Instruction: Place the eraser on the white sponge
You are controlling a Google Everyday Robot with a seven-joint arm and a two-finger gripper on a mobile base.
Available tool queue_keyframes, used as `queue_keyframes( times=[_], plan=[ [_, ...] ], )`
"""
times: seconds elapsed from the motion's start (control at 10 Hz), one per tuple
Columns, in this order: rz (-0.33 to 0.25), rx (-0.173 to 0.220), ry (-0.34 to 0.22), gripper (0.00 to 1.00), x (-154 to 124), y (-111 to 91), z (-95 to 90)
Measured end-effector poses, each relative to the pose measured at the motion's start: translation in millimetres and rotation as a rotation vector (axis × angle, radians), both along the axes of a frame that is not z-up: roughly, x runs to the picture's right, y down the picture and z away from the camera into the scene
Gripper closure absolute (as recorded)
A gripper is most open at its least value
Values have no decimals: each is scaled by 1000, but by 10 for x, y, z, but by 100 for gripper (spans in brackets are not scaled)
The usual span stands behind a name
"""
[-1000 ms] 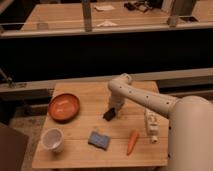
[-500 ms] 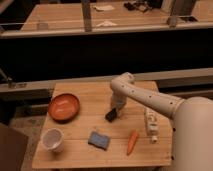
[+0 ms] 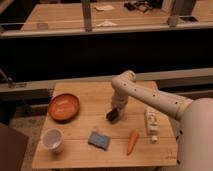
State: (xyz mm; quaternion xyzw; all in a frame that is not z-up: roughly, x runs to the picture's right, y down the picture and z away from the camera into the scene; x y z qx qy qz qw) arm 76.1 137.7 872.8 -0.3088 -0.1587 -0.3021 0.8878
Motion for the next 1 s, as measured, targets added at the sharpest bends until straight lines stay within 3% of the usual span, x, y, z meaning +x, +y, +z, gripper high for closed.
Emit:
queue_keyframes(
  times=[0.2,0.6,0.8,1.0],
  plan=[
    [15,-4,-2,82,-1,27,-40],
    [33,-14,-5,82,11,31,-213],
    [40,-18,-8,87,6,63,-267],
    [47,-24,-7,82,7,83,-312]
  ],
)
